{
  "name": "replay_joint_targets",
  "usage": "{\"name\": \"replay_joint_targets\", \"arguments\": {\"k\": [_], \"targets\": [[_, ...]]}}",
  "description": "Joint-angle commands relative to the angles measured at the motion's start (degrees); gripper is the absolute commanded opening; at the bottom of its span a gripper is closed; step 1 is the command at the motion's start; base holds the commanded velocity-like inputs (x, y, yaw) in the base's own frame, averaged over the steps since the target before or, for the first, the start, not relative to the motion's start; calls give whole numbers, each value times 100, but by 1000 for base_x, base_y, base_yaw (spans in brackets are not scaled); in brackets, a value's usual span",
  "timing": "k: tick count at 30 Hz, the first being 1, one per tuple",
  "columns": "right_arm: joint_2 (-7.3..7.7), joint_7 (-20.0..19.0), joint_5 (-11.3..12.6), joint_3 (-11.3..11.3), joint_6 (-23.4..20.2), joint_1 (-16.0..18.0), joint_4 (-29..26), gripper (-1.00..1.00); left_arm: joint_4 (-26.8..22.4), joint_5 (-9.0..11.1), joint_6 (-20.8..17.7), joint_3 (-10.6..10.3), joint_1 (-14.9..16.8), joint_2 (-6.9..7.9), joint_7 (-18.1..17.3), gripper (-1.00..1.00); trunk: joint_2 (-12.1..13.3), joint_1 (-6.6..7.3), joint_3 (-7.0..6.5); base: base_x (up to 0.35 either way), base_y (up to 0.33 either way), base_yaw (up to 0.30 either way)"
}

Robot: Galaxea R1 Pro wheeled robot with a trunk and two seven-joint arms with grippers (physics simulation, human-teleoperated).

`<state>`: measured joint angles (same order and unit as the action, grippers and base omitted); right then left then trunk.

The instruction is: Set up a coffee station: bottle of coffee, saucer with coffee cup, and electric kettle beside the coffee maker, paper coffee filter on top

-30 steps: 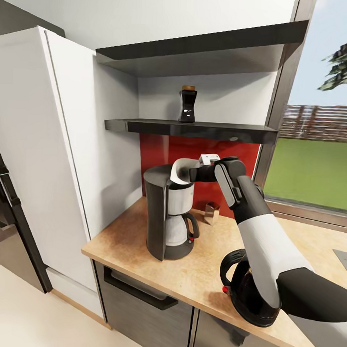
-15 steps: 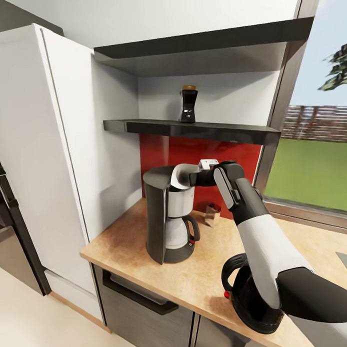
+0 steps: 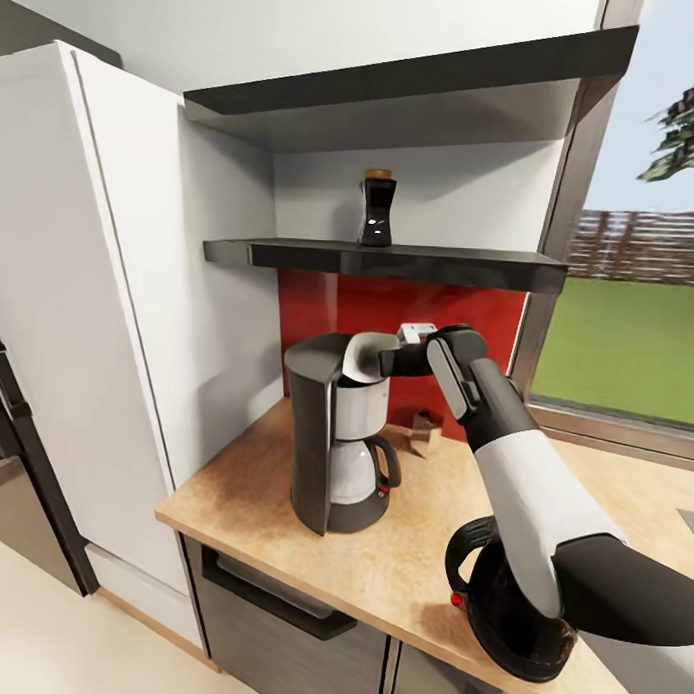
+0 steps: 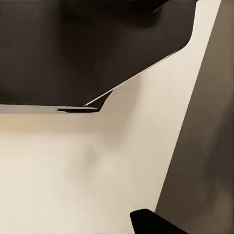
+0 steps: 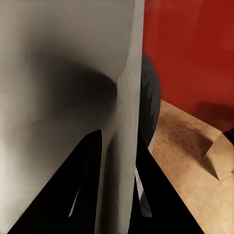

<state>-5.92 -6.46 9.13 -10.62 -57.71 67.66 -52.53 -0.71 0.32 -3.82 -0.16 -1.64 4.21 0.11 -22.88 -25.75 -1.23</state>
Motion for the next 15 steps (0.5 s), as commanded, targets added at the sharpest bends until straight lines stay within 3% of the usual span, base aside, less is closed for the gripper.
{"name": "replay_joint_targets", "arguments": {"k": [1, 9, 10, 15], "targets": [[-2, 4, 28, -2, -21, 1, 33, -100, -8, 3, -22, -1, -3, -3, 1, 100, -3, -3, 0, 25, 0, 0], [46, 4, 28, 0, -18, 1, 41, -100, -13, 1, -22, -2, -3, -8, 4, 100, -3, -3, 0, 3, 0, 0], [46, 4, 28, 2, -19, 1, 41, 100, -15, 2, -22, -2, -3, -8, 2, 100, -3, -3, 0, 0, 0, 0], [47, 4, 36, 7, -13, 1, 26, 100, -8, 1, -22, -2, -3, -5, 3, 100, -3, -3, 0, 0, 0, 0]]}}
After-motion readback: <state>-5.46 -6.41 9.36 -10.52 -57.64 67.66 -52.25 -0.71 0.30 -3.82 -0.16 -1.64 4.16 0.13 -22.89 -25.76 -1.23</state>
